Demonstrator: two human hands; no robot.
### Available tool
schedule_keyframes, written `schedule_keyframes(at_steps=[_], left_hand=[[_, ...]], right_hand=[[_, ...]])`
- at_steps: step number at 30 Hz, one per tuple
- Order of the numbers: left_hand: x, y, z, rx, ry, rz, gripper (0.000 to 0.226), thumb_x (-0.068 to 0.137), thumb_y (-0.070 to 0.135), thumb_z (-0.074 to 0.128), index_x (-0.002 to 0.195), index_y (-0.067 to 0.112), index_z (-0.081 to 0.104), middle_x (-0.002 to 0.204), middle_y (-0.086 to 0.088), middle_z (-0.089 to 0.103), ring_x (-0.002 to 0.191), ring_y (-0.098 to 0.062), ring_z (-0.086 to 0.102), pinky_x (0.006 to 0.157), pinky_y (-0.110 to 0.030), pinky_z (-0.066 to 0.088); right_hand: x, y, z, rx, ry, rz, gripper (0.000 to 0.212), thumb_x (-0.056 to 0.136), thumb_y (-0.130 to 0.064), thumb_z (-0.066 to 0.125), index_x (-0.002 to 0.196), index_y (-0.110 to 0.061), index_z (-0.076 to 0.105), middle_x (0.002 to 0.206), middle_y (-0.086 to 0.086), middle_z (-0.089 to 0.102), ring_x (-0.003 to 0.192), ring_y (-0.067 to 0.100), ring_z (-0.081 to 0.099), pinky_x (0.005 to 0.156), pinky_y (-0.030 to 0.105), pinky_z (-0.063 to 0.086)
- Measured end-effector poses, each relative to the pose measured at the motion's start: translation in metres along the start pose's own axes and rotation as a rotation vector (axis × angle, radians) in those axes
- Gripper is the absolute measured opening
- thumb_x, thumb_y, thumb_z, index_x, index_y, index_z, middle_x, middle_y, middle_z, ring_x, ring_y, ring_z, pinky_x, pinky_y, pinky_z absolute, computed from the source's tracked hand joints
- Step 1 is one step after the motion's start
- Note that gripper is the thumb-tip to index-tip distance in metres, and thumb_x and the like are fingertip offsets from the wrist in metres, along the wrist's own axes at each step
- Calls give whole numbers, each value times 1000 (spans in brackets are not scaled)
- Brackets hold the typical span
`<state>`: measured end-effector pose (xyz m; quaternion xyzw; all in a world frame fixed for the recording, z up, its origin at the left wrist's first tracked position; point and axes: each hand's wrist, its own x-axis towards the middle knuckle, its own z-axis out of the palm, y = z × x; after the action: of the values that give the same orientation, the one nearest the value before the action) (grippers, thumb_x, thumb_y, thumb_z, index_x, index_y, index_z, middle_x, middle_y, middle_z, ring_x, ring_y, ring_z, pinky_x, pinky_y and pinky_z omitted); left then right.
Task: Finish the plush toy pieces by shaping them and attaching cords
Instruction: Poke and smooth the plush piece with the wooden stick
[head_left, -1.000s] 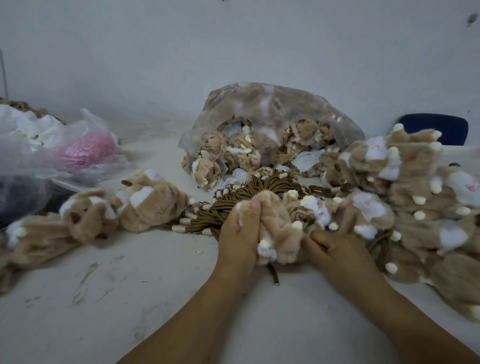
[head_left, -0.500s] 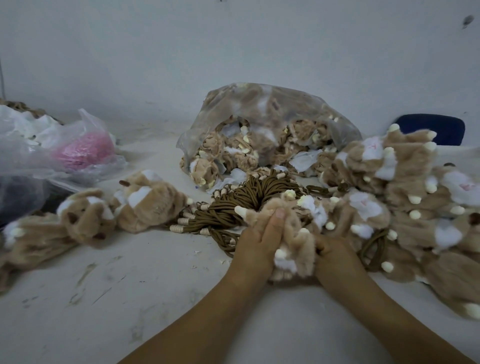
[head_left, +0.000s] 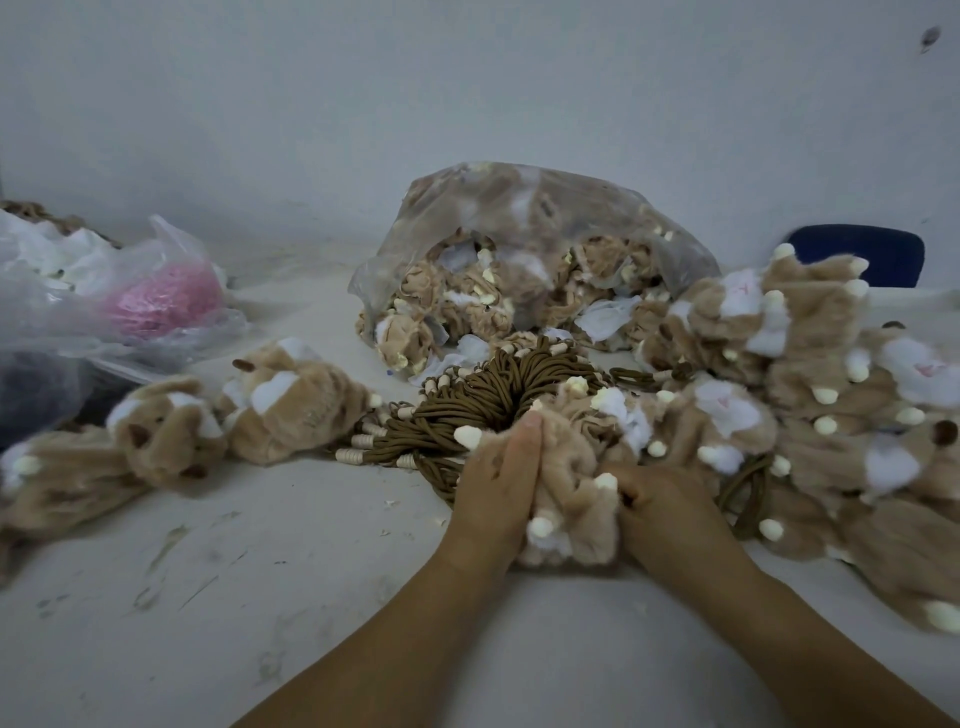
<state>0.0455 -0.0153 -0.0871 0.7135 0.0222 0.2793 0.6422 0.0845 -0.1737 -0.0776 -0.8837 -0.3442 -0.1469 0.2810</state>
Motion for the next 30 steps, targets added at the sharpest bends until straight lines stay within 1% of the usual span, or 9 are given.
schedule_keyframes(at_steps=[5, 8, 11, 16, 19, 24, 26, 28, 30], left_hand=[[-4, 6, -4, -182, 85, -104, 52, 91, 65, 46, 69, 28, 75, 70, 1, 74, 69, -7, 71, 58, -16, 52], [0, 11, -11, -277, 225, -146, 54, 92, 57, 45, 71, 16, 73, 73, -4, 75, 69, -9, 72, 54, -15, 51], [3, 10, -15, -329, 251, -129, 55, 84, 63, 44, 83, 17, 73, 84, -3, 77, 80, -12, 73, 60, -15, 53], [-2, 4, -7, -203, 34, -118, 27, 99, 42, 49, 89, 33, 72, 91, 11, 75, 84, 1, 69, 65, -9, 50], [4, 3, -13, -62, 110, -32, 17, 99, 27, 54, 104, 42, 62, 106, 22, 67, 98, 12, 59, 75, -5, 46], [1, 7, -11, 177, -22, 133, 46, 88, 33, 57, 132, 39, 45, 130, 28, 47, 120, 15, 44, 95, -2, 37], [2, 5, -12, 206, -60, 88, 36, 92, 35, 65, 125, 37, 50, 120, 25, 55, 111, 15, 49, 86, -1, 40], [4, 4, -15, 229, -50, 75, 12, 93, 32, 64, 98, 37, 54, 92, 22, 63, 89, 14, 56, 70, -3, 42], [5, 4, -17, 207, -28, 93, 13, 95, 34, 61, 85, 33, 53, 82, 24, 64, 78, 10, 59, 63, -5, 43]], right_hand=[[-2, 4, 2, -42, 39, 16, 41, 92, -34, 57, 56, -15, 51, 50, 0, 52, 52, 21, 52, 52, 36, 36], [-3, 6, -2, -37, 71, 48, 56, 85, -67, 37, 48, -26, 40, 45, -6, 47, 49, 12, 49, 49, 31, 33], [-1, 13, -4, 16, 100, 203, 60, 77, -72, 30, 54, -22, 51, 50, -2, 54, 54, 15, 54, 54, 34, 42], [-1, 11, 1, 134, 155, 211, 60, 77, -69, 29, 55, -16, 45, 47, -3, 45, 49, 9, 42, 50, 28, 32], [-1, 10, 0, 167, 129, 211, 61, 75, -70, 32, 53, -16, 47, 44, -4, 44, 46, 6, 42, 49, 21, 31], [-2, 11, 1, 129, 125, 205, 67, 77, -69, 35, 57, -8, 51, 48, 4, 49, 51, 17, 50, 53, 31, 37], [-3, 11, 0, 127, 122, 196, 69, 76, -70, 34, 61, -7, 57, 51, 6, 54, 54, 19, 54, 55, 33, 40], [-3, 13, 0, 122, 118, 189, 68, 77, -70, 35, 62, -8, 60, 52, 6, 55, 55, 19, 55, 57, 34, 42], [-3, 13, 0, 120, 108, 190, 64, 76, -69, 36, 57, -11, 53, 49, 2, 51, 53, 17, 53, 56, 34, 42]])
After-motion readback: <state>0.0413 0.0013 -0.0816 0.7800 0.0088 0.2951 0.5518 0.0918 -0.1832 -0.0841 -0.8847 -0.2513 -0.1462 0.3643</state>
